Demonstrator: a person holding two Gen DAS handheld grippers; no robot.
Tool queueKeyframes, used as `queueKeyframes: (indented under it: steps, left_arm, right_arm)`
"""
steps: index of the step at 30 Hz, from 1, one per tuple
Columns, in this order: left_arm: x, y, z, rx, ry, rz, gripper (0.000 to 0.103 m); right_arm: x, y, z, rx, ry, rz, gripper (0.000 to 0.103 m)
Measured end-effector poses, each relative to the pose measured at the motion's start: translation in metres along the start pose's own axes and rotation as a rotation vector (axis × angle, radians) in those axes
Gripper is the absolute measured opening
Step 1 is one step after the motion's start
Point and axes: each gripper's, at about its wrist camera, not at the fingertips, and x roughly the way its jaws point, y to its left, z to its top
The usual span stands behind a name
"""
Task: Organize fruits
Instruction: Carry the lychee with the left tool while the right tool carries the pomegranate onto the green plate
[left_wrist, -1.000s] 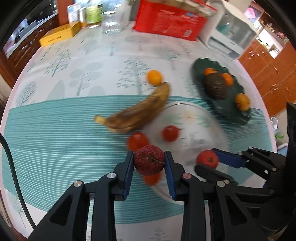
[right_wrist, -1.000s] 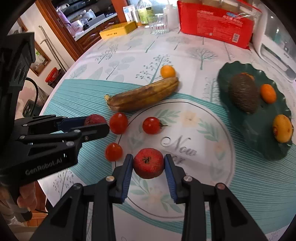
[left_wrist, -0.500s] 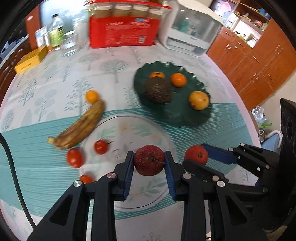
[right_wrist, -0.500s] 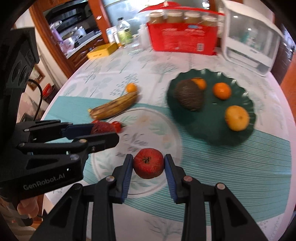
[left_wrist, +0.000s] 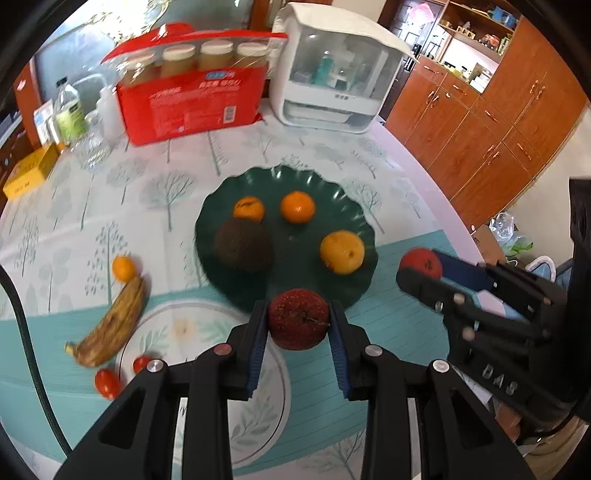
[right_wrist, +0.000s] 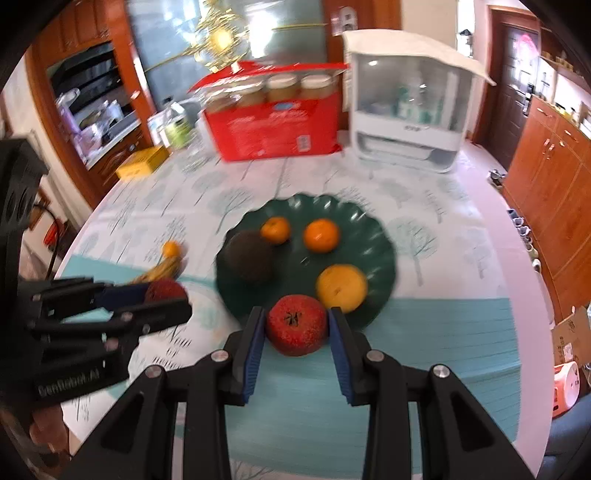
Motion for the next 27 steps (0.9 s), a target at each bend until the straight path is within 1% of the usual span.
queueKeyframes:
  steps: [4,8,12,14,19,27]
  left_arm:
    - [0.008,-0.011,0.016,0.001,-0.004,-0.017,0.031]
    - [0.019,-0.018,0.028,0.005,-0.015,-0.017,0.031]
    - [0.036,-0.016,0.036,-0.021,-0.001,-0.009,0.031]
    - [0.047,-0.014,0.038,-0.035,0.011,-0.002,0.031]
    - [0.075,-0.009,0.038,-0.062,0.047,0.017,0.031]
    - [0.100,-0.007,0.035,-0.075,0.092,0.033,0.031]
  right_arm:
    - [-0.002,-0.015,0.021,0.007,-0.036,-0.036,0.035]
    - [0.002,-0.026,0.046,0.006,-0.064,-0.042,0.035]
    - [0.013,-0.034,0.067,0.008,-0.069,-0.044,0.035]
    - [0.024,-0.040,0.076,0.023,-0.056,-0.032,0.035]
    - [0.056,-0.054,0.082,0.079,0.005,-0.003,0.035]
    - [0.094,-0.059,0.069,0.110,0.100,0.010,0.035]
